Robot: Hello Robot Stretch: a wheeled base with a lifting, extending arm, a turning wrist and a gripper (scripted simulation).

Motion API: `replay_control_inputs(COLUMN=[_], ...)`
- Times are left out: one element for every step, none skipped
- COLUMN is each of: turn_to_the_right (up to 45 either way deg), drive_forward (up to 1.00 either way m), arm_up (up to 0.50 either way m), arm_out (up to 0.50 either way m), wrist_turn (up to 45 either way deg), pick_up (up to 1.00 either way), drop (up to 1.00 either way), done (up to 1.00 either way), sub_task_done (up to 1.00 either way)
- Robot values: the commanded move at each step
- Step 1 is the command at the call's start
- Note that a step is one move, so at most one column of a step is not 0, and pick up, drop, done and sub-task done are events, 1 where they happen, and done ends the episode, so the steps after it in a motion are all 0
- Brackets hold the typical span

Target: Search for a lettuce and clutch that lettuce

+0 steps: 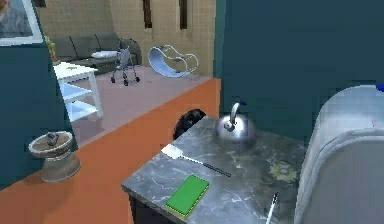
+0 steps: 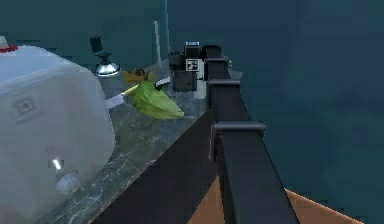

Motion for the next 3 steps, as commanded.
replay_control_inputs(turn_to_the_right=[0.0,0.0,0.0], drive_forward=[0.0,0.0,0.0], arm_up=[-0.12,0.0,0.1], arm_out=[0.0,0.0,0.0], wrist_turn=[0.0,0.0,0.0], pick_up=[0.0,1.0,0.0], drop=[0.0,0.0,0.0], done=[0.0,0.0,0.0], sub_task_done=[0.0,0.0,0.0])
